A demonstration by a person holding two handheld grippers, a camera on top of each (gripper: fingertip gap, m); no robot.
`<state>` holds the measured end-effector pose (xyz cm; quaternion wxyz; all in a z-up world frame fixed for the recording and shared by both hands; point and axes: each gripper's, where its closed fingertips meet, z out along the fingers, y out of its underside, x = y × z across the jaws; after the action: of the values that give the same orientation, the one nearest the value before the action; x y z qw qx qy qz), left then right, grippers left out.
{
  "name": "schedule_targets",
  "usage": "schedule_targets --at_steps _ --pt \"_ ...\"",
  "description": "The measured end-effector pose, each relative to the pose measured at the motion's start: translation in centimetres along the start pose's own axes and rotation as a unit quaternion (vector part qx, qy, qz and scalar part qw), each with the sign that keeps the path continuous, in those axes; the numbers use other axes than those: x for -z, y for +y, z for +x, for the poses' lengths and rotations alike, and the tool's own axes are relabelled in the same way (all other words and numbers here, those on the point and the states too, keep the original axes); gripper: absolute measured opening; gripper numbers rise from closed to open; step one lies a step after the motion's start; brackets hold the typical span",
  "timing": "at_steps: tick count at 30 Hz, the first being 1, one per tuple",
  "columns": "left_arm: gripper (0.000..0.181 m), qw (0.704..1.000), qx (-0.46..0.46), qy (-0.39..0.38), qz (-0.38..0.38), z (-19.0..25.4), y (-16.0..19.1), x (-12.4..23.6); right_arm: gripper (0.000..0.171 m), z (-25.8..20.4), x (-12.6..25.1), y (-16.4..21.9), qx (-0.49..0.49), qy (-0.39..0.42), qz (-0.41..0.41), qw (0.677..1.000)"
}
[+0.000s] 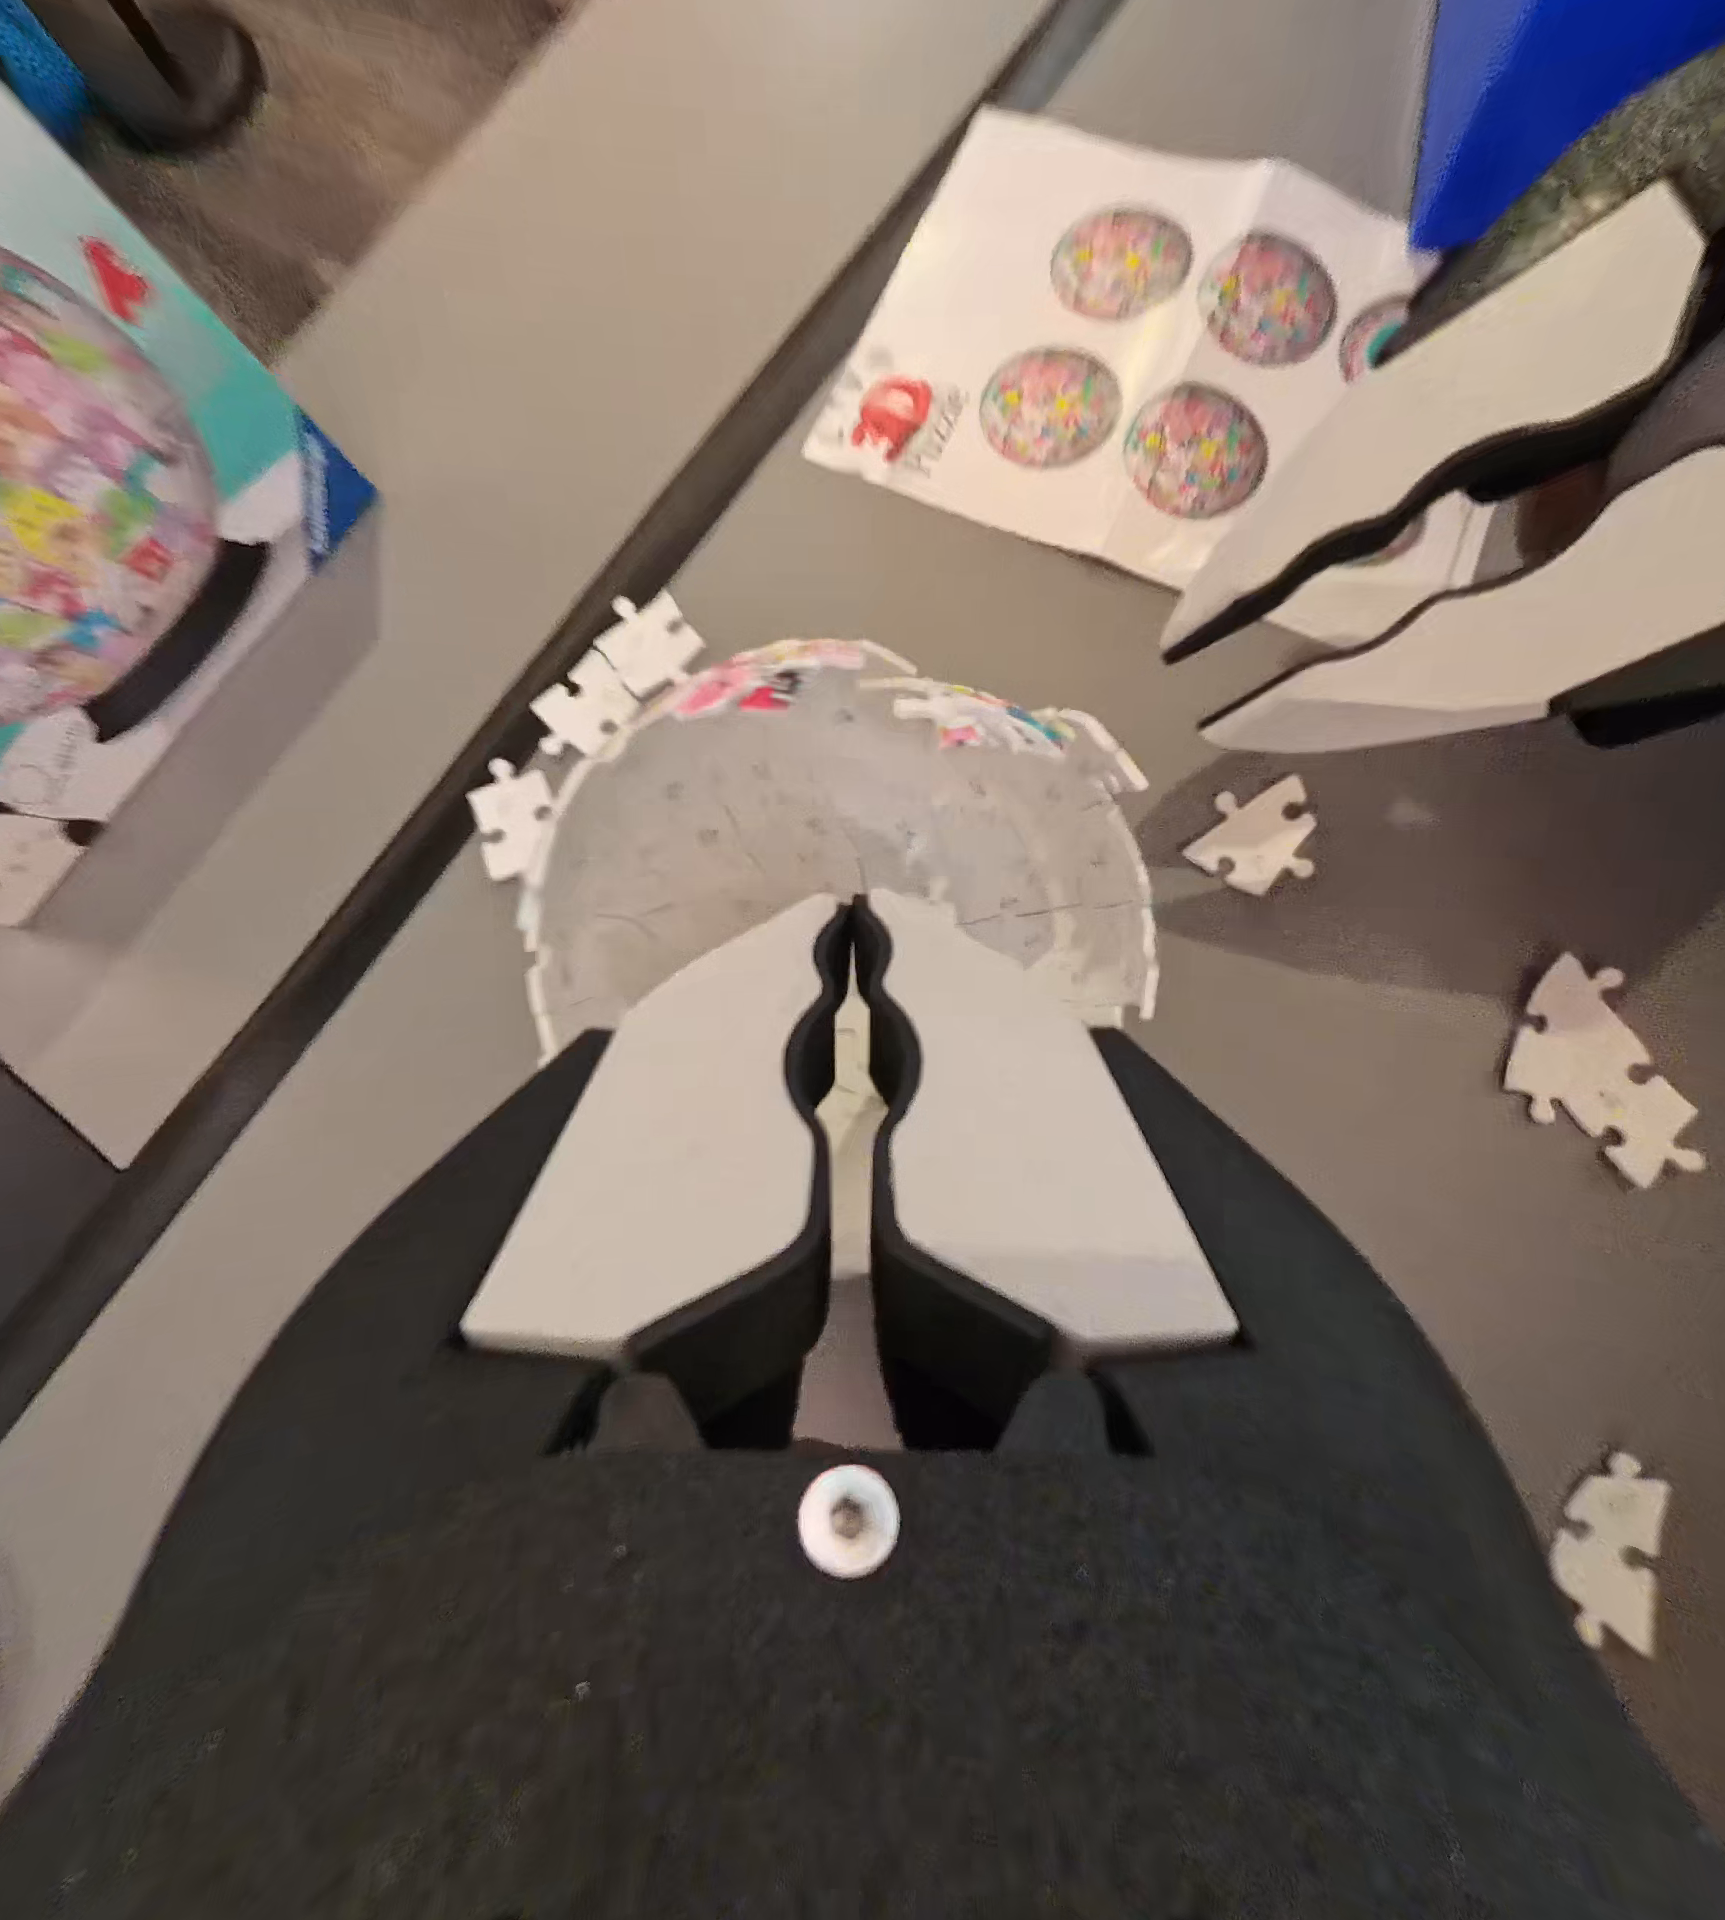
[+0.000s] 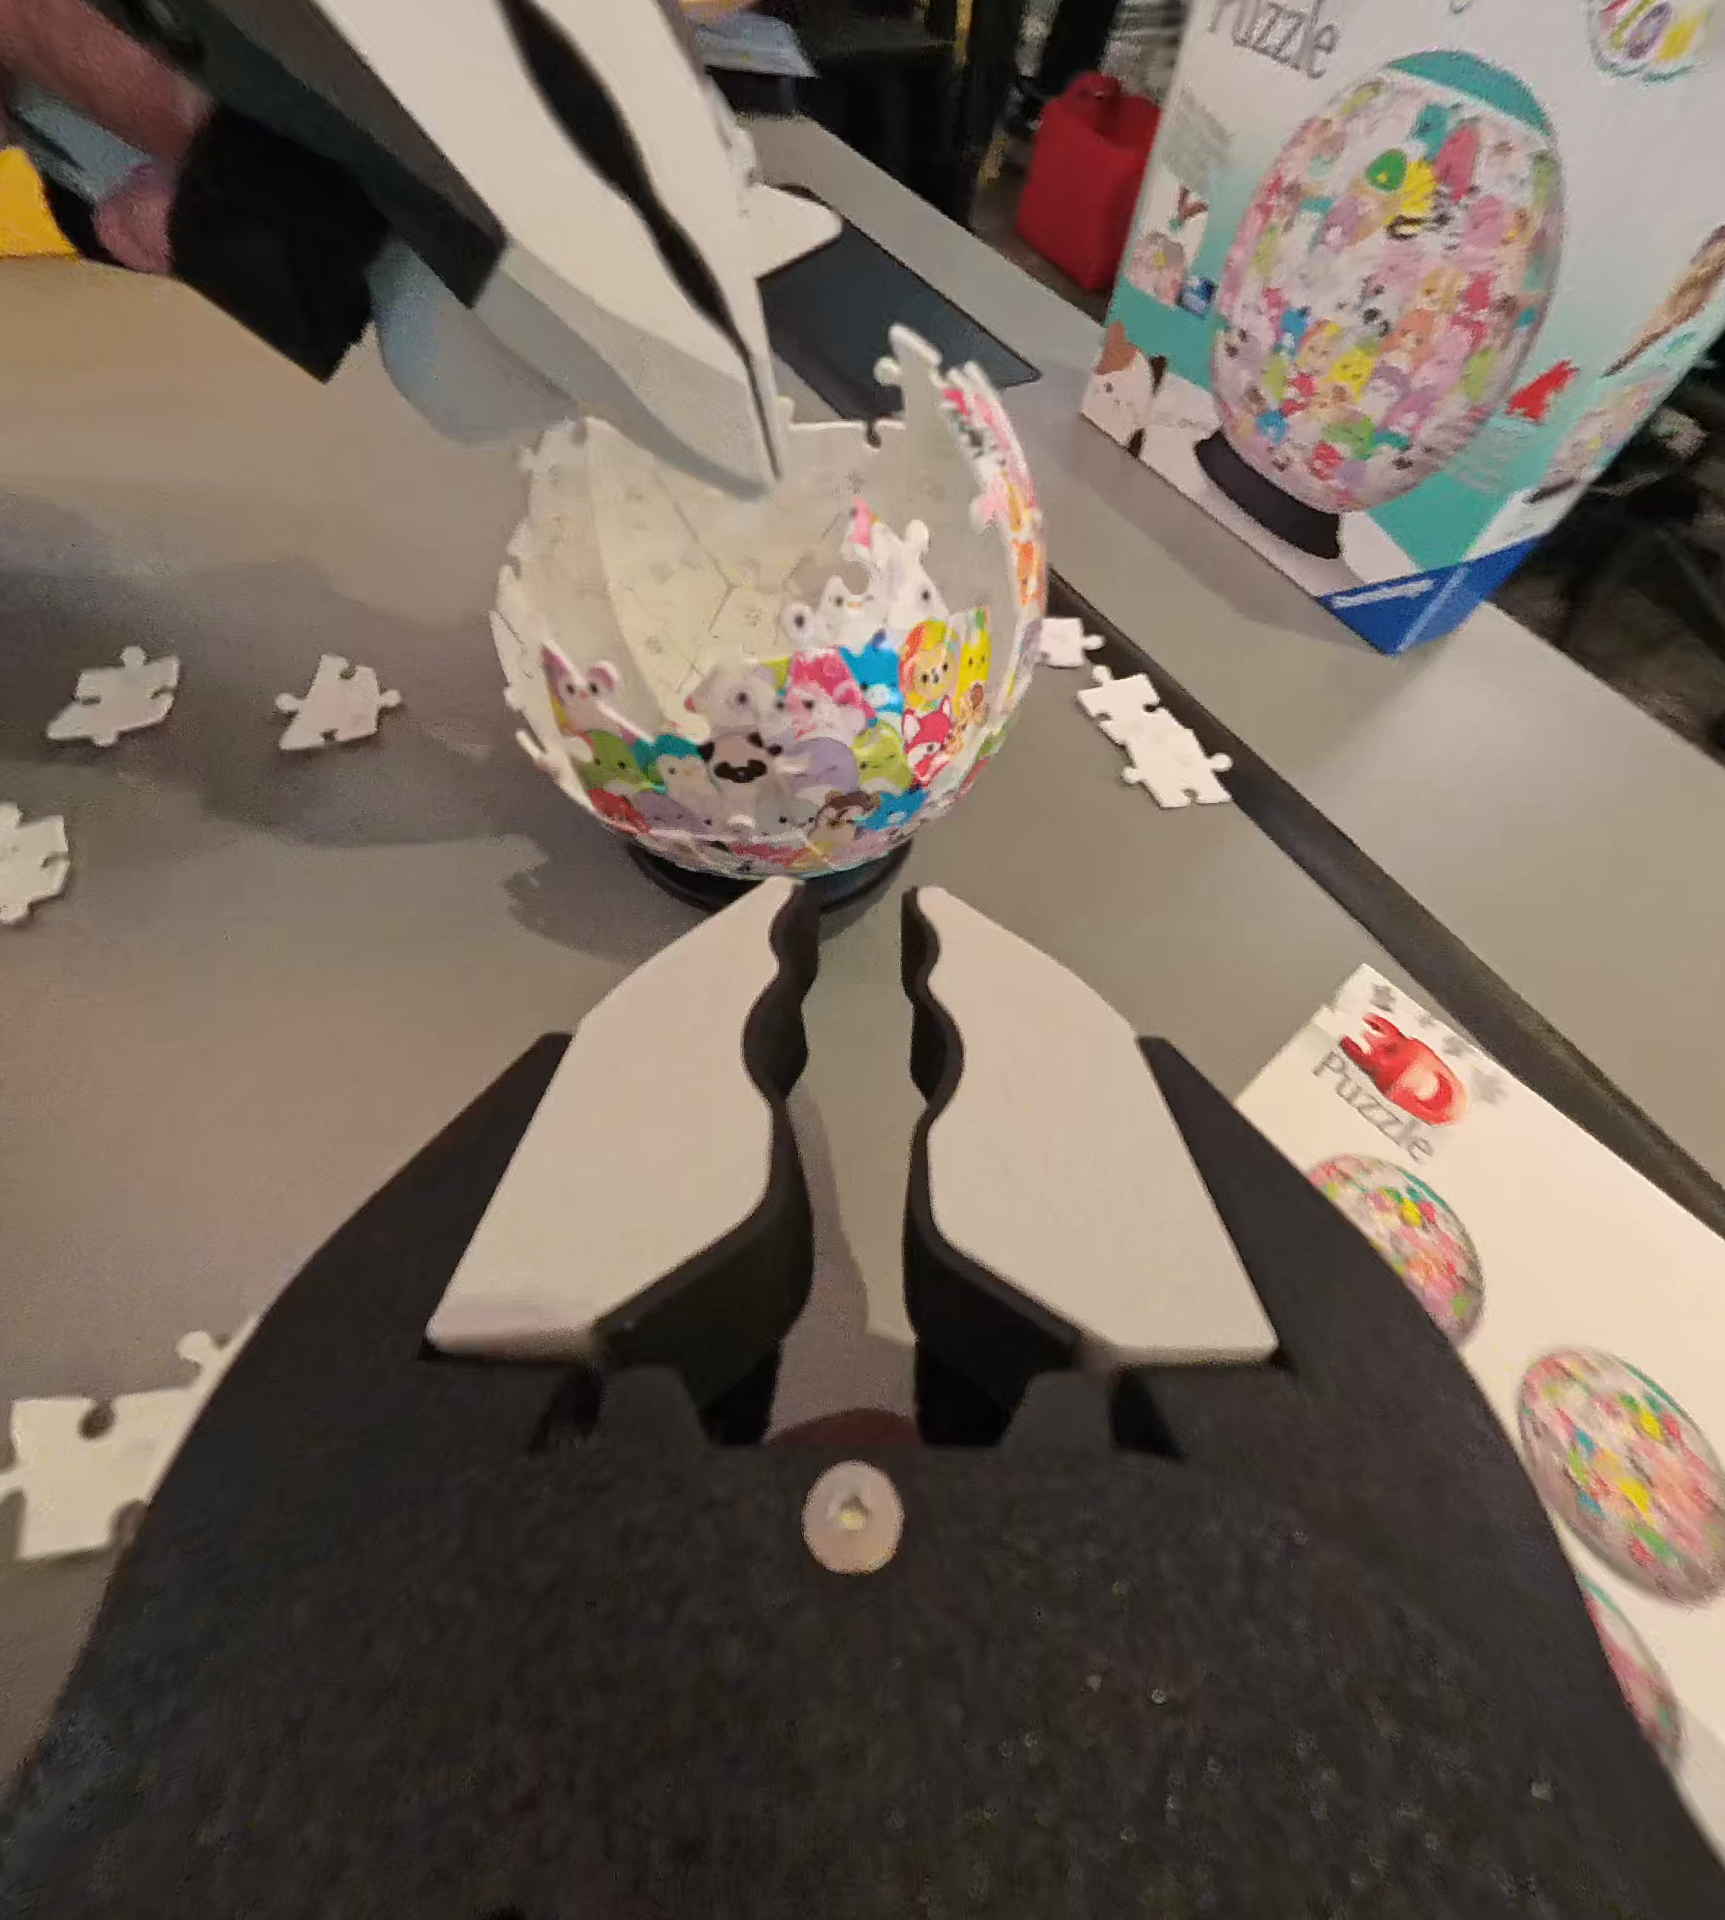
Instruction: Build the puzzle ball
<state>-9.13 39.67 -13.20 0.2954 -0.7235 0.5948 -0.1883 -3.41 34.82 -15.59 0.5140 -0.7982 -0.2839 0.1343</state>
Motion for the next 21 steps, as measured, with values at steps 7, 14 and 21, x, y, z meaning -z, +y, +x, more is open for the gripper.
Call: schedule_targets --at_steps 7,14,21 --pt "0.0 0.995 0.001 0.019 -0.093 0.1 0.2 -2.7 0.011 0.2 -0.6 -1.1 0.033 -0.054 0.054 0.997" --pt "0.0 0.993 -0.02 0.039 -0.11 0.7 -0.3 -3.1 0.0 -0.4 0.3 -3.0 -0.008 -0.109 0.12 0.987" --pt "0.0 0.993 -0.021 0.053 -0.104 0.9 -0.4 -3.3 0.0 -1.8 -1.0 -3.5 0.012 -0.107 0.118 0.987"
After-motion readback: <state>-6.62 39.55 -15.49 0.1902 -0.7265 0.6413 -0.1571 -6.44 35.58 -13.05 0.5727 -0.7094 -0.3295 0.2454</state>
